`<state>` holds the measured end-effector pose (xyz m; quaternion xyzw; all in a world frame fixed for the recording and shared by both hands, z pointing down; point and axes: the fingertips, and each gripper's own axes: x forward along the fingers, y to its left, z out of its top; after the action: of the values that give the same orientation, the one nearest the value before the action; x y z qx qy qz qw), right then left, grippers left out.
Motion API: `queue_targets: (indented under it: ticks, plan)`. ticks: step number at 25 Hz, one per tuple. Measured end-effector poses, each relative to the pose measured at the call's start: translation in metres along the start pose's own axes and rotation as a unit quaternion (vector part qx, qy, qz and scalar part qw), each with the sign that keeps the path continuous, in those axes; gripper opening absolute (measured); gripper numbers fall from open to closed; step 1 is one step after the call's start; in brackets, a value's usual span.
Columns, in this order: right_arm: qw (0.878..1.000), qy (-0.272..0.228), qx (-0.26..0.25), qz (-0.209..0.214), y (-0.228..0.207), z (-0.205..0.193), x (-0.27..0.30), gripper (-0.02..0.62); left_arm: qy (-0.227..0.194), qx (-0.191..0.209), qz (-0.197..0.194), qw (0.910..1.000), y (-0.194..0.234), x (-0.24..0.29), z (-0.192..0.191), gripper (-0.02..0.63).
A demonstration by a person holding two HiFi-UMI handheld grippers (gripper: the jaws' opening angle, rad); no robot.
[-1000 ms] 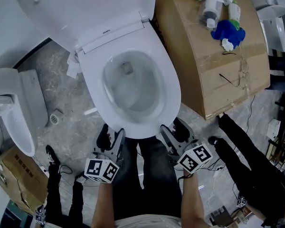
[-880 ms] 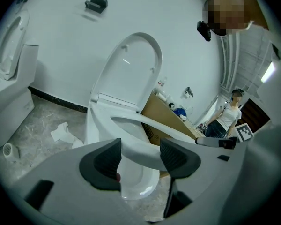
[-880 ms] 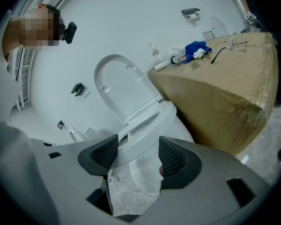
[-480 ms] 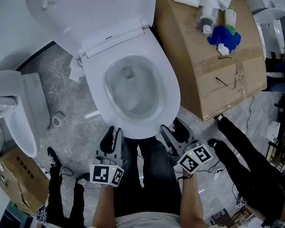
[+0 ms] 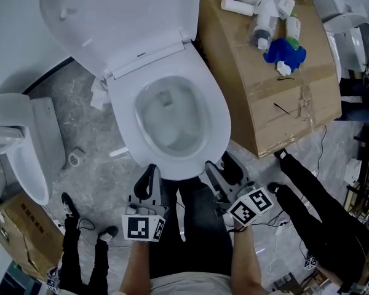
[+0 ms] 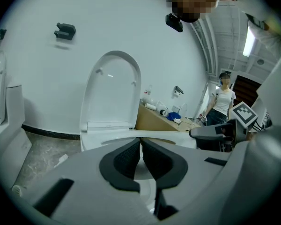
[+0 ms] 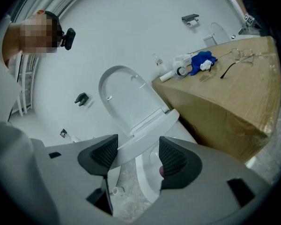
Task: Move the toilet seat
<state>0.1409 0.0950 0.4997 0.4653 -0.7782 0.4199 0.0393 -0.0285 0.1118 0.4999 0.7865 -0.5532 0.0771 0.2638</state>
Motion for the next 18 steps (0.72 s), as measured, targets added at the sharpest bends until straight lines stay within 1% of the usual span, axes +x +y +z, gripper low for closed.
queue_targets:
  ticks: [12, 18]
  plan:
    - [1.0, -0.028, 0.003, 0.011, 0.019, 0.027, 0.003, 0.275, -0.045, 0.025, -0.018, 0.9985, -0.013, 0.006, 0.036, 0.02]
    - [0.999, -0.039, 0.003, 0.014, 0.026, 0.038, 0.006, 0.275, -0.059, 0.032, -0.009, 0.9977, -0.011, 0.009, 0.052, 0.02]
